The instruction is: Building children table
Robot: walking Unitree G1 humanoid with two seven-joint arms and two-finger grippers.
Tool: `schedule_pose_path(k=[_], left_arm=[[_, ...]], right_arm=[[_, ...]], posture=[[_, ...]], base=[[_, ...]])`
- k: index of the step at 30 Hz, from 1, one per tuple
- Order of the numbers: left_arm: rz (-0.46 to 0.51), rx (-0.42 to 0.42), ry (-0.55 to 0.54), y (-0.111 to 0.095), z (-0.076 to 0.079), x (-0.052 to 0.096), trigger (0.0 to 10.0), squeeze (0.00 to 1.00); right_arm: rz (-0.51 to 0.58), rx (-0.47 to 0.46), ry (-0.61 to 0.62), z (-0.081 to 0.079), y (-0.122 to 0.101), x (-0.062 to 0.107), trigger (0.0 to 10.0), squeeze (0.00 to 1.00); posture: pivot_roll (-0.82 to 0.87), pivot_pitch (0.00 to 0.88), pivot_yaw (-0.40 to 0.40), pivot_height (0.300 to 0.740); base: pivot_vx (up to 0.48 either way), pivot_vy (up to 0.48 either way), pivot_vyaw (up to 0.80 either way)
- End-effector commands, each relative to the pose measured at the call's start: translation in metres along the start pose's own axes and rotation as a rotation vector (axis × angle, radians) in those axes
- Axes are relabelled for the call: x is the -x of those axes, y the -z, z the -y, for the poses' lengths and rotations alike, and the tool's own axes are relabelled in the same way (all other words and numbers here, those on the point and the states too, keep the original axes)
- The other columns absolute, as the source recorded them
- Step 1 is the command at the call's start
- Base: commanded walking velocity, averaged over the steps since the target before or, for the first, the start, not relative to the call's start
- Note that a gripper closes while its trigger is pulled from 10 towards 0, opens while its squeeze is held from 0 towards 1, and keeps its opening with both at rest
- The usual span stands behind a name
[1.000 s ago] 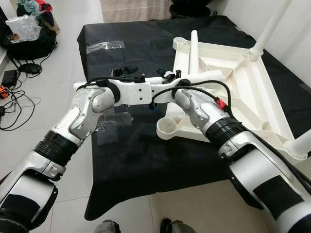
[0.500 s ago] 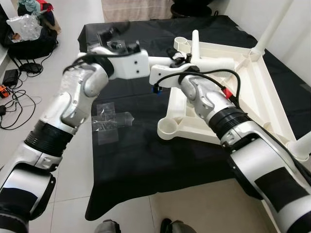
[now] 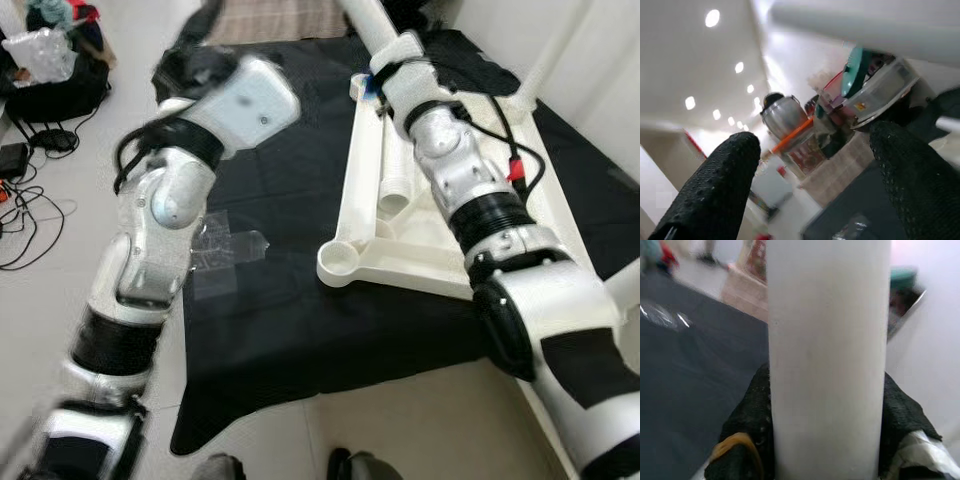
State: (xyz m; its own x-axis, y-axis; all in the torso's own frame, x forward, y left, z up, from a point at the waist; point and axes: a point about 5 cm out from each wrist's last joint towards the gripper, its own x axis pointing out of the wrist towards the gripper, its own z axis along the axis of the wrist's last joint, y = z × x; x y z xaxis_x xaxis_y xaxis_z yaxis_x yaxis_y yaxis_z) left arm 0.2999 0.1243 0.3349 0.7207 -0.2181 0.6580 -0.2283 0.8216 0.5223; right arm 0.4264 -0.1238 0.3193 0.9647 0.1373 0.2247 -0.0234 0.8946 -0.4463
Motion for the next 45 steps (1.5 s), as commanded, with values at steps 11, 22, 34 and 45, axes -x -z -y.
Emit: schedule_pose_path(k=[11,22,34,45], left_arm=[[-0.343,0.512,0.171,0.051,0.025,0.076,10.0,0.0],[-0.346,0.759,0.319,0.035,0.035,0.077,10.0,0.0],[-0.371,0.834,0.452,0.024,0.051,0.09,10.0,0.0],[-0.41,0.853,0.496,0.012,0.062,0.109,10.0,0.0]], right_arm=[[0.362,-0.814,-0.306,-0.005,-0.061,0.018,10.0,0.0],[0.485,-0.967,-0.551,-0.009,-0.075,0.055,10.0,0.0],[0.349,-0.932,-0.611,-0.046,-0.033,0.088,10.0,0.0],[0.41,-0.75,-0.502,-0.043,-0.033,0.117,10.0,0.0]], posture=[[0.02,0.122,-0.05,0.74],[0.01,0.098,-0.052,0.74],[0.02,0.081,-0.054,0.74],[0.02,0.06,-0.058,0.74]], base=[[0.0,0.0,0.0],[0.0,0.0,0.0],[0.0,0.0,0.0],[0.0,0.0,0.0]])
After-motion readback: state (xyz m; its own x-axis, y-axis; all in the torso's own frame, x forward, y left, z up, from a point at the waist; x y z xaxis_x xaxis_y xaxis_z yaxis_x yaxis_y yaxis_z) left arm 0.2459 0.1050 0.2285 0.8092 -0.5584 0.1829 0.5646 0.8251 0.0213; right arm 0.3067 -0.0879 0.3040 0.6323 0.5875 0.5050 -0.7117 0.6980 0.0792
